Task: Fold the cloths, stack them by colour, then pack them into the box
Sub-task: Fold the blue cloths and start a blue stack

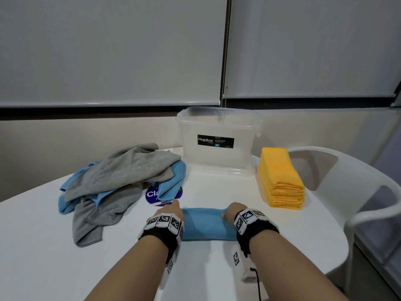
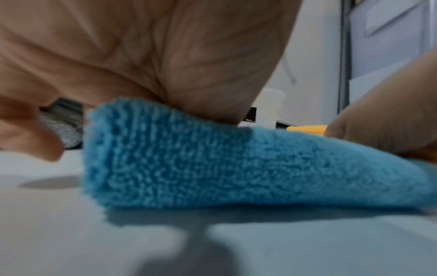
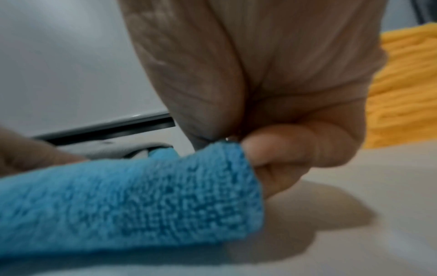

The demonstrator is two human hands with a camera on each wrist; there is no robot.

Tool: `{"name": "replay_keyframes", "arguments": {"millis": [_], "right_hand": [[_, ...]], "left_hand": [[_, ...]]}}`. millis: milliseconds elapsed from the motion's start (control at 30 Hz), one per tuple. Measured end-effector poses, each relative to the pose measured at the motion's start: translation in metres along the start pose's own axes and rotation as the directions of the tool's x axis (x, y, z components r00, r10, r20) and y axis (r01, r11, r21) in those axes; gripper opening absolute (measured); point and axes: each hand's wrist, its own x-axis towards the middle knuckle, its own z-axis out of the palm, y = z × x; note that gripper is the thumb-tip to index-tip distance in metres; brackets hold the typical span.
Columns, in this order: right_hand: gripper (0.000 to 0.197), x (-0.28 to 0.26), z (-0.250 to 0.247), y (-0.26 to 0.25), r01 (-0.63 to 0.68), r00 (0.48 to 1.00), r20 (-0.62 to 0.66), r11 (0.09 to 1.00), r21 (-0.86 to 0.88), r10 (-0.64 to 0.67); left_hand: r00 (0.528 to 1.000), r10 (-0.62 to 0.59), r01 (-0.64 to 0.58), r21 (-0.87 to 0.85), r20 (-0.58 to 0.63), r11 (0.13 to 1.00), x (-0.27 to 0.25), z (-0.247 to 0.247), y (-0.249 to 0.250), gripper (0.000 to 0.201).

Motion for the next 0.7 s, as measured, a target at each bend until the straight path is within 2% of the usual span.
{"name": "replay_keyframes", "arguments": {"millis": [167, 267, 333, 400, 467, 500, 533, 567, 633, 700], "right_hand": [[0.029, -0.014, 0.002, 0.004, 0.059, 0.981, -0.185, 0.998, -0.012, -0.061], [0.006, -0.032, -0.004, 0.008, 0.149, 0.94, -0.299, 0.987, -0.065, -0.162], [0.003, -0.04, -0.009, 0.012, 0.233, 0.898, -0.338, 0.957, -0.176, -0.281], [0.012, -0.043, -0.012, 0.016, 0.335, 0.831, -0.394, 0.919, -0.206, -0.391], [0.022, -0.049, -0.008, 0.013, 0.459, 0.752, -0.419, 0.861, -0.221, -0.508], [0.026, -0.053, -0.002, 0.01, 0.513, 0.738, -0.38, 0.829, -0.222, -0.558], [0.035, -0.058, 0.008, 0.006, 0.55, 0.746, -0.296, 0.803, -0.232, -0.596], [0.048, -0.062, 0.019, 0.003, 0.559, 0.776, -0.172, 0.788, -0.258, -0.607], [0.069, -0.065, 0.04, 0.001, 0.527, 0.838, 0.033, 0.793, -0.305, -0.545], [0.079, -0.058, 0.049, 0.003, 0.492, 0.868, 0.08, 0.826, -0.276, -0.49]], "left_hand": [[1.0, 0.002, -0.002, 0.007, -0.018, 1.0, -0.006, 0.003, -0.007, 0.041], [1.0, 0.008, -0.008, -0.048, -0.004, 0.999, -0.006, -0.002, -0.015, 0.037], [0.999, 0.0, -0.004, -0.07, -0.055, 0.998, -0.01, -0.01, -0.02, 0.034], [0.986, 0.037, -0.048, -0.068, -0.16, 0.997, -0.018, -0.018, -0.02, 0.034], [0.939, 0.228, -0.233, 0.009, -0.257, 0.972, -0.026, -0.022, -0.013, 0.043], [0.901, 0.359, -0.353, 0.069, -0.245, 0.933, -0.03, -0.021, -0.008, 0.051], [0.867, 0.464, -0.45, 0.114, -0.183, 0.886, -0.034, -0.018, -0.002, 0.057], [0.849, 0.521, -0.507, 0.146, -0.086, 0.85, -0.038, -0.013, 0.003, 0.059], [0.854, 0.509, -0.52, 0.171, 0.106, 0.837, -0.038, 0.001, 0.005, 0.06], [0.87, 0.46, -0.487, 0.157, 0.18, 0.859, -0.035, 0.013, 0.002, 0.061]]}}
